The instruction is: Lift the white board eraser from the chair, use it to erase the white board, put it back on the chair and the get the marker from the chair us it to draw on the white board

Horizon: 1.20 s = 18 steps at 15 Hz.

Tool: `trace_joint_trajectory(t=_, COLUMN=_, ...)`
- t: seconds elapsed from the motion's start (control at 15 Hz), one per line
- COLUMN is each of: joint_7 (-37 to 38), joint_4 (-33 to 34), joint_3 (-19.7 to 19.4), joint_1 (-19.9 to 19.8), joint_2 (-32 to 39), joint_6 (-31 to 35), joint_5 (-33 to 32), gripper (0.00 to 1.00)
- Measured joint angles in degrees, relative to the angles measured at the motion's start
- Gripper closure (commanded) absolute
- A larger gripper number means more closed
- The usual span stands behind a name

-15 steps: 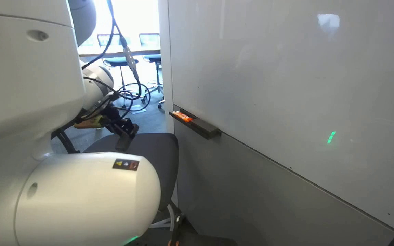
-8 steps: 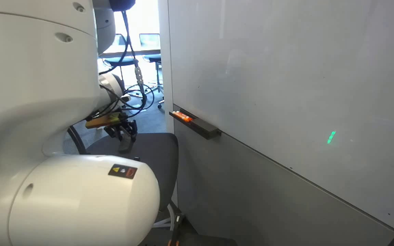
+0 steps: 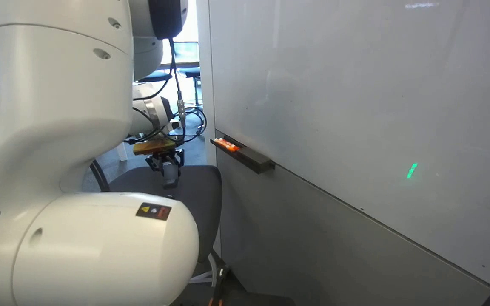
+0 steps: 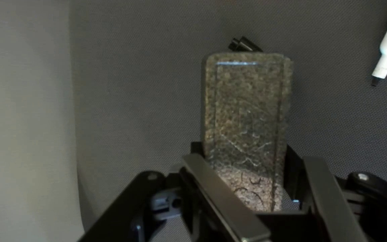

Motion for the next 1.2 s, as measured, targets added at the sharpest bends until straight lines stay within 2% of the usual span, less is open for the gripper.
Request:
trace_joint_trajectory(t=0.2, joint_7=-2.0, joint_4=1.6, joint_3=-2.2, joint_1=2.5, joint_2=2.2, joint_6=1.1, joint_5=2.5, gripper=0.01)
trace_joint_trajectory(t=0.67, joint_7=-3.2, joint_4=1.5, joint_3=-3.3, joint_1=6.0, joint_2=2.5, joint_6=3.4, joint_5=7.7, gripper=0.0)
trace_joint_trajectory(t=0.87, joint_7=-3.2, joint_4=0.2, joint_3=-3.3, joint_1=6.5, joint_2=-0.4, joint_6=2.7, joint_5=10.7, gripper=0.0)
trace_joint_trajectory(t=1.2, joint_7=-2.6, joint_4=-4.7, joint_3=-2.4, joint_1=7.8, joint_2=-7.7, joint_6=-2.5, joint_5=16.4, gripper=0.0)
